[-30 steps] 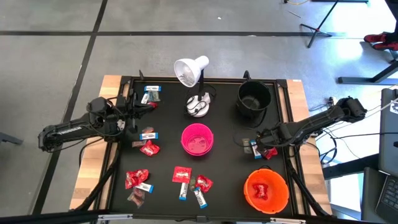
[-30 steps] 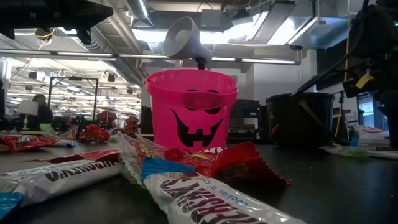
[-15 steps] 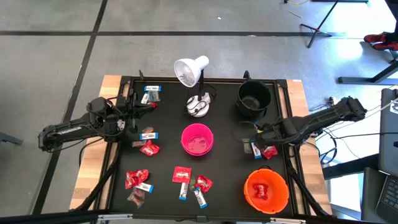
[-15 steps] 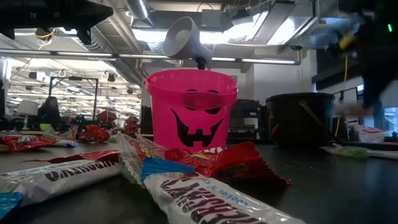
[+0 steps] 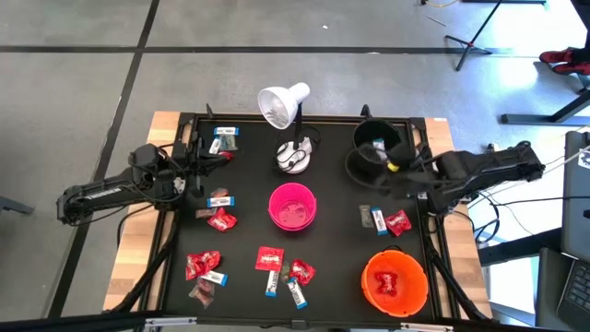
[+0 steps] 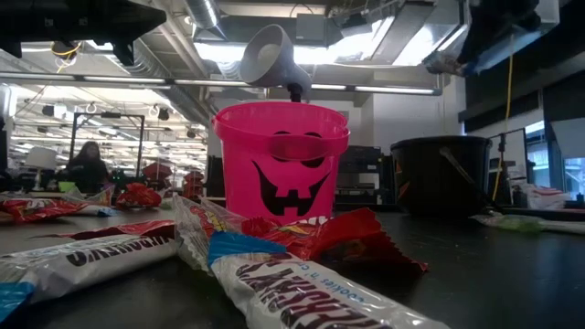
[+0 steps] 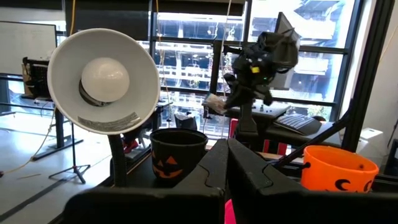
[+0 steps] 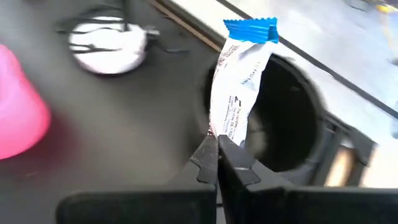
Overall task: Sort candy
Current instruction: Put the white chocolate bar into the black bucket, then put the green candy into the pink bucket
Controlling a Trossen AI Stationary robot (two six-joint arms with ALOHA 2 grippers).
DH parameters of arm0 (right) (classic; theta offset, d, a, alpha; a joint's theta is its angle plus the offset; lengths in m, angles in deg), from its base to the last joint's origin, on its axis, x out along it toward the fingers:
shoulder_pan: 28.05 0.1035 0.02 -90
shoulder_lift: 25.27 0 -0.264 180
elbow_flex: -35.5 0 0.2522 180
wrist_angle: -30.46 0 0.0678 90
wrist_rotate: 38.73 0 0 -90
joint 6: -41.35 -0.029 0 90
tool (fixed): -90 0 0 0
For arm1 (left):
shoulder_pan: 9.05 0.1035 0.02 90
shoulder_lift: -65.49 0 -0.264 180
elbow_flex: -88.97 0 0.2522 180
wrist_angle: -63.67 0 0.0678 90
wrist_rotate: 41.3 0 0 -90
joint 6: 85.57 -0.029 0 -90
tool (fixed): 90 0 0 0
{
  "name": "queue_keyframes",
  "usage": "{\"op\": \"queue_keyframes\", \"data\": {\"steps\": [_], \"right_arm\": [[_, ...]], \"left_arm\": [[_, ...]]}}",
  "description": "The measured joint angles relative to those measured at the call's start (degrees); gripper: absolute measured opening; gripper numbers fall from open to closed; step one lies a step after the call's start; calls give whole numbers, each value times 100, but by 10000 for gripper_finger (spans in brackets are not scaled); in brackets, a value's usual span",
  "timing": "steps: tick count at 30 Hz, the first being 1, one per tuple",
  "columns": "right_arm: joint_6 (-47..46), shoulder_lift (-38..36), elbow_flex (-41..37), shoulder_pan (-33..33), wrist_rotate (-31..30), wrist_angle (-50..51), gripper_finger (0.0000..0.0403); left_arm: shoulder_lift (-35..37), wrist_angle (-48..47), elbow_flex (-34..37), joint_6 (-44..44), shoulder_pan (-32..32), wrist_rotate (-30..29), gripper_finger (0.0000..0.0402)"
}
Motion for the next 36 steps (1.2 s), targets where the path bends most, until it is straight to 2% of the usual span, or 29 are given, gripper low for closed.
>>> {"op": "queue_keyframes", "data": {"steps": [7,10,15,19,21,25,27,29,32,36], "right_arm": [[314,2,0,-1185,-55,160,4],[646,0,0,-1653,63,141,23],[1388,1,0,-2298,497,-277,104],[1756,2,0,-2585,720,-606,181],[1936,0,0,-2645,1024,-687,210],[1963,1,0,-2603,2208,-666,241],[1892,0,-5,-2386,3008,-636,244],[1641,1,-67,-2065,3447,-713,244],[1269,4,-186,-1384,3611,-694,240],[708,2,-480,-523,3360,-689,235]], "left_arm": [[2,1,0,0,0,2,1],[0,1,0,0,1,0,1],[0,0,0,0,1,2,1],[0,0,-2,0,1,1,1],[2,2,0,0,1,2,1],[0,0,-2,0,1,0,1],[2,1,0,0,1,2,1],[1,2,-1,0,0,2,1],[1,0,-1,0,-1,2,1],[0,2,0,0,0,2,1]]}}
